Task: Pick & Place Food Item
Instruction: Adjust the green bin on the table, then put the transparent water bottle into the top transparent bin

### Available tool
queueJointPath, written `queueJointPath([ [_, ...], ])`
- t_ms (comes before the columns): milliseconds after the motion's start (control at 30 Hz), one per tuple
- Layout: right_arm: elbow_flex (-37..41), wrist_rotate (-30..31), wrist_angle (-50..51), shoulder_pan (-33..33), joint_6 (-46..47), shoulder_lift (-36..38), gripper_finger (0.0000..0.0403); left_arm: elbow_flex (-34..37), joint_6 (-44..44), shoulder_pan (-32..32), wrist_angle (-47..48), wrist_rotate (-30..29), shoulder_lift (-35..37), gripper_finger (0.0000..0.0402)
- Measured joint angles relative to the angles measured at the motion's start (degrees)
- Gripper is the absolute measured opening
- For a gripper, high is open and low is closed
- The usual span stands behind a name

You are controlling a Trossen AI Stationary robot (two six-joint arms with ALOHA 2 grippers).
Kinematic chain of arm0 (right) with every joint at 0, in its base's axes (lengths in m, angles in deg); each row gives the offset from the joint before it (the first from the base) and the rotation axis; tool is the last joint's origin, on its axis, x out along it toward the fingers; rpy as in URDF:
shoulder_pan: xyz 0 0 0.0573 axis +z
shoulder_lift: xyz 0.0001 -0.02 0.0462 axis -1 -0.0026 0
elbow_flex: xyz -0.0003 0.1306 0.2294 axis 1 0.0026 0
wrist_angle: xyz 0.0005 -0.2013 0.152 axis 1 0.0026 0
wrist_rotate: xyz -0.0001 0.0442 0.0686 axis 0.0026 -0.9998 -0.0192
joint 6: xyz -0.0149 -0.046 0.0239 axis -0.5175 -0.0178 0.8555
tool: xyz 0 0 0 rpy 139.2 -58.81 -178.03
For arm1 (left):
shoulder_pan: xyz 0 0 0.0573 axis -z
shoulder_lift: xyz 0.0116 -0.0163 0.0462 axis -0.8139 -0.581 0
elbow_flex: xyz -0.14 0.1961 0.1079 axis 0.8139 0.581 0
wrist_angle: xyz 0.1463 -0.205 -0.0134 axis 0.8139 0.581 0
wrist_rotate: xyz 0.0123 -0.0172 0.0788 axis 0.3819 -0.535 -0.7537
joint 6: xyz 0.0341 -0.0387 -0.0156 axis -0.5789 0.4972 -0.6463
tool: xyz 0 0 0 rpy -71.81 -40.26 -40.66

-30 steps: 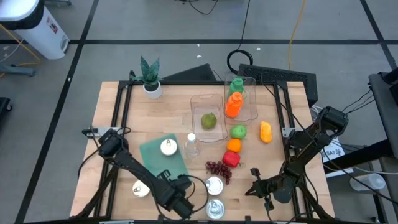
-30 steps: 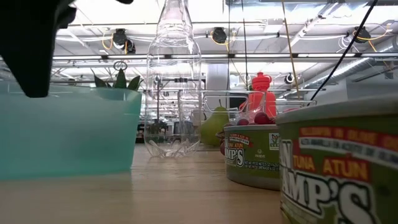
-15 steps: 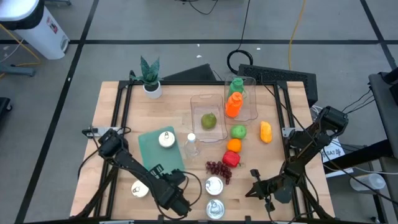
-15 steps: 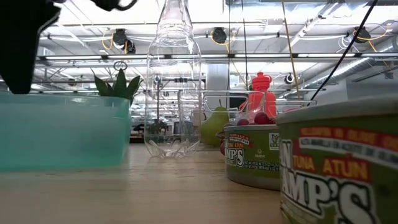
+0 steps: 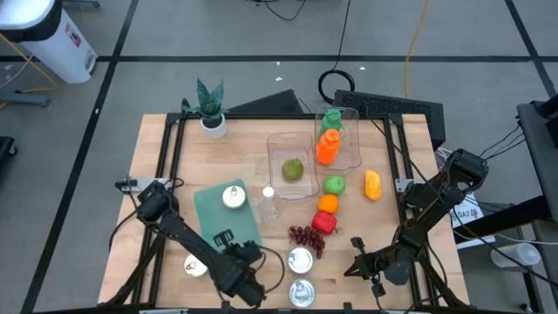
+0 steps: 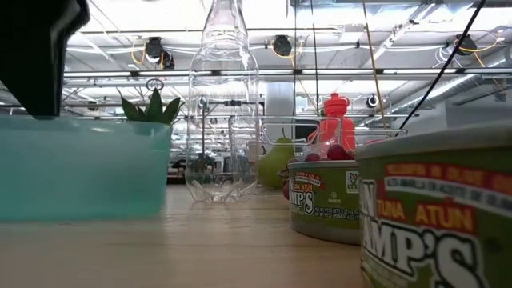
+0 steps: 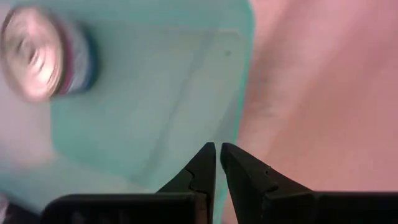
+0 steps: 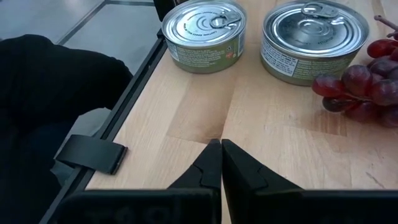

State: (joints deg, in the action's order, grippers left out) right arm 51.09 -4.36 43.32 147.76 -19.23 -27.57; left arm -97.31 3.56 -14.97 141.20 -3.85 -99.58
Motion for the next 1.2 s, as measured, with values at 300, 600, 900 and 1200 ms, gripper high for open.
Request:
queueJointPath([
  [300, 0.00, -0.09, -0.04, 0.00, -0.22, 0.00, 0.0000, -0.49, -28.49, 7.10, -21.22, -10.34, 7.80, 0.0049],
  [600, 0.00, -0.04, -0.11, 0.04, -0.46, 0.00, 0.0000, 11.57, -48.83, 9.96, -41.24, -15.04, 19.43, 0.0049],
  [900, 0.00, 0.02, -0.20, 0.04, -3.03, 0.00, 0.0000, 50.85, -57.87, 8.63, -90.92, -3.46, 39.03, 0.0049],
  [1200, 0.00, 0.22, -1.21, -1.52, -12.26, 2.54, 0.0000, 80.22, -63.48, 21.93, -120.70, -36.61, 62.89, 0.0049],
])
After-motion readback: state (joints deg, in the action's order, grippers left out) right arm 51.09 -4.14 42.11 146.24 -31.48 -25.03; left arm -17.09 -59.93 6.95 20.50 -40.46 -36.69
